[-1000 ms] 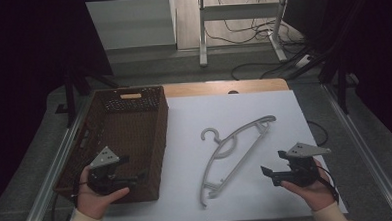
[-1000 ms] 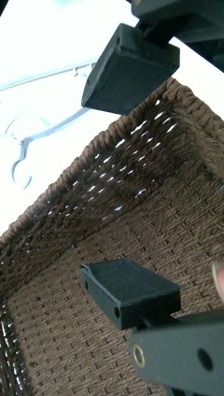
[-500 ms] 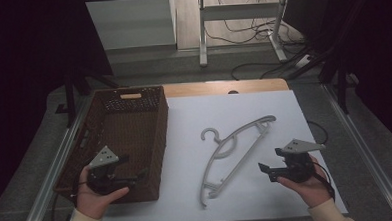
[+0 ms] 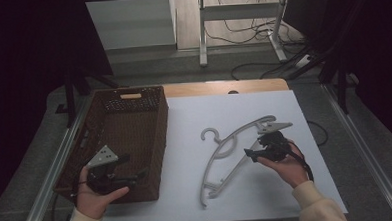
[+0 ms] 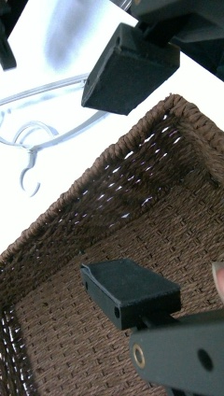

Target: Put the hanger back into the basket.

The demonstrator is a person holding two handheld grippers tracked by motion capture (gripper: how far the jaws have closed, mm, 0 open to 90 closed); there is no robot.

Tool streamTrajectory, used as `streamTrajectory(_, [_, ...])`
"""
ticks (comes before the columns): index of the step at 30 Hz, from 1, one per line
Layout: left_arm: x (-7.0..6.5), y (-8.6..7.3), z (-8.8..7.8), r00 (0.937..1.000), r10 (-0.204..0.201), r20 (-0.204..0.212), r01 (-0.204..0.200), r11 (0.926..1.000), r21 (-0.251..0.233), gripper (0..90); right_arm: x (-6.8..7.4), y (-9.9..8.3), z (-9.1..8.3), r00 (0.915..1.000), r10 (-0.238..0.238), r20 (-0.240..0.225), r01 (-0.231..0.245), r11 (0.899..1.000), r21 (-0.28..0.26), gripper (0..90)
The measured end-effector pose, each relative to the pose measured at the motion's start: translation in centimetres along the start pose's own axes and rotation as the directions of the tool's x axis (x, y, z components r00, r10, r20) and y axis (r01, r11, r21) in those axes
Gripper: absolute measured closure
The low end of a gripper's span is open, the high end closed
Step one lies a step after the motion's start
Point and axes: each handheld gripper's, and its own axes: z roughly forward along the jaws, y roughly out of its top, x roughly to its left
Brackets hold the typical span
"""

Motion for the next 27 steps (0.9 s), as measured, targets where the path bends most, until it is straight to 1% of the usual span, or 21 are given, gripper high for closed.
streamTrajectory(2, [0.0, 0.0, 0.0, 1.0000, 0.002, -0.004, -0.002, 1.0000, 0.001, 18.5, -0.2, 0.6, 1.1, 0.9999, 0.010, 0.002, -0.010, 1.000, 0.019, 36.4])
streamTrajectory(5, [0.1, -0.1, 0.1, 1.0000, -0.004, -0.004, 0.004, 1.0000, 0.003, 18.4, -0.1, 1.4, 2.2, 0.9999, 0.015, 0.006, -0.015, 0.999, 0.039, 37.4])
streamTrajectory(9, [0.2, -0.1, 0.1, 1.0000, -0.004, -0.006, 0.004, 1.0000, 0.004, 18.4, 0.3, 2.0, 3.2, 1.0000, -0.002, 0.004, 0.002, 0.998, 0.067, 40.8])
streamTrajectory(11, [0.2, -0.1, 0.1, 1.0000, -0.004, -0.007, 0.004, 1.0000, 0.005, 18.5, 0.3, 2.1, 3.5, 1.0000, -0.001, 0.008, 0.000, 0.996, 0.092, 46.2])
streamTrajectory(13, [0.1, -0.2, 0.2, 1.0000, -0.002, -0.007, 0.002, 1.0000, 0.009, 18.5, 0.2, 2.1, 3.9, 1.0000, 0.008, 0.002, -0.008, 0.993, 0.114, 52.7])
streamTrajectory(16, [0.1, -0.2, 0.3, 1.0000, 0.002, -0.006, -0.001, 0.9999, 0.013, 18.5, 0.0, 2.0, 4.5, 0.9998, 0.017, 0.002, -0.017, 0.989, 0.147, 65.6])
streamTrajectory(19, [0.0, -0.1, 0.3, 1.0000, 0.004, -0.006, -0.004, 0.9999, 0.014, 18.4, 0.0, 2.1, 4.9, 0.9992, 0.027, -0.030, -0.022, 0.985, 0.170, 76.8])
streamTrajectory(22, [0.0, -0.2, 0.4, 1.0000, 0.005, -0.005, -0.005, 0.9999, 0.015, 18.5, 0.2, 2.0, 5.4, 0.9986, 0.019, -0.050, -0.008, 0.979, 0.205, 86.7])
streamTrajectory(23, [0.0, -0.2, 0.4, 1.0000, 0.005, -0.005, -0.005, 0.9999, 0.015, 18.5, 0.4, 2.0, 5.6, 0.9983, 0.011, -0.057, 0.002, 0.975, 0.221, 88.9])
streamTrajectory(25, [0.0, -0.2, 0.4, 1.0000, 0.005, -0.004, -0.005, 0.9999, 0.015, 18.5, 0.8, 1.9, 5.9, 0.9978, -0.008, -0.066, 0.024, 0.969, 0.245, 89.4])
streamTrajectory(27, [0.0, -0.2, 0.4, 1.0000, 0.006, -0.003, -0.006, 0.9999, 0.016, 18.5, 1.3, 1.8, 6.1, 0.9979, -0.036, -0.054, 0.049, 0.962, 0.269, 89.4])
